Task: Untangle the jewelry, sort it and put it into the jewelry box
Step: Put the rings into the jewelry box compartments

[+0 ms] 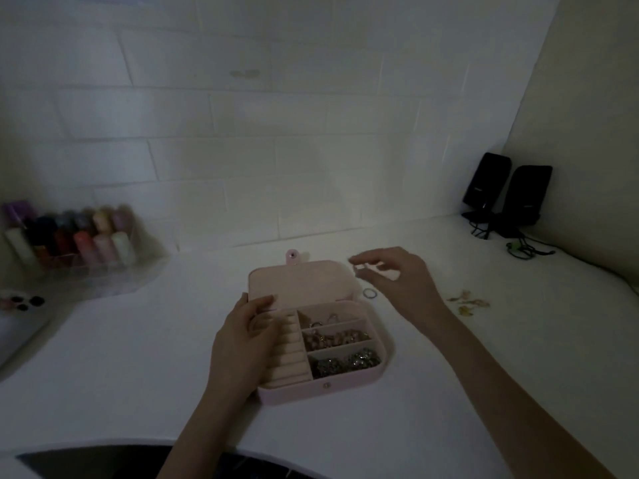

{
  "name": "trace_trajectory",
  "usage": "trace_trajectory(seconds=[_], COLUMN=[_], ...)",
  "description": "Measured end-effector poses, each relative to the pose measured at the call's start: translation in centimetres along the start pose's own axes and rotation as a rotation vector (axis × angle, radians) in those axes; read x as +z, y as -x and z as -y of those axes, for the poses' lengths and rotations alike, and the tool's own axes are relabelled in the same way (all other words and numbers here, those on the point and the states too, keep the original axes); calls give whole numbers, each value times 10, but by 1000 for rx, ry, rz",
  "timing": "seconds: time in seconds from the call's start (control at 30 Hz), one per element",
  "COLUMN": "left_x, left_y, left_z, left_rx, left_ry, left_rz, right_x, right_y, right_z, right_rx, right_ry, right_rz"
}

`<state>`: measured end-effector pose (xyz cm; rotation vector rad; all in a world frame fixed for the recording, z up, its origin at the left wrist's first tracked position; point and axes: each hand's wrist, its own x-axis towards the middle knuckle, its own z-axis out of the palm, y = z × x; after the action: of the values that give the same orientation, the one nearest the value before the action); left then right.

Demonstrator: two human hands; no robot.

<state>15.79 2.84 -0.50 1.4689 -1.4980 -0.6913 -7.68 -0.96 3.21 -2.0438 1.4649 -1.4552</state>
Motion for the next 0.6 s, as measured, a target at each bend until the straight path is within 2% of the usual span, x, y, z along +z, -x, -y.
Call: trace_trajectory(seconds=[0.13,0.2,0.27,0.33,0.37,0.43,0.47,0.6], left_x=[-2,-2,-1,0,0,0,0,1], left_y=[0,0,0,0,0,-1,-1,-1], left_z=[-1,1,1,-1,-1,-1,-1,0], left_rx=[-16,-12,6,18,17,11,10,4], left_ry=[21,10,5,16,25,31,31,48], left_rz=[-9,-21,-26,-28,-28,-28,-26,-33], right_x=[13,13,10,5,3,-1,-2,7], right_y=[8,10,11,8,6,3,3,14], right_z=[10,7,6,3,-2,-18,-26,-53], right_rx=[-16,-78,-40,42,64,97,112,129], right_ry=[30,61,-14,-89,-76,59,141,364], right_rz=[376,466,511,486,414,231,191,337])
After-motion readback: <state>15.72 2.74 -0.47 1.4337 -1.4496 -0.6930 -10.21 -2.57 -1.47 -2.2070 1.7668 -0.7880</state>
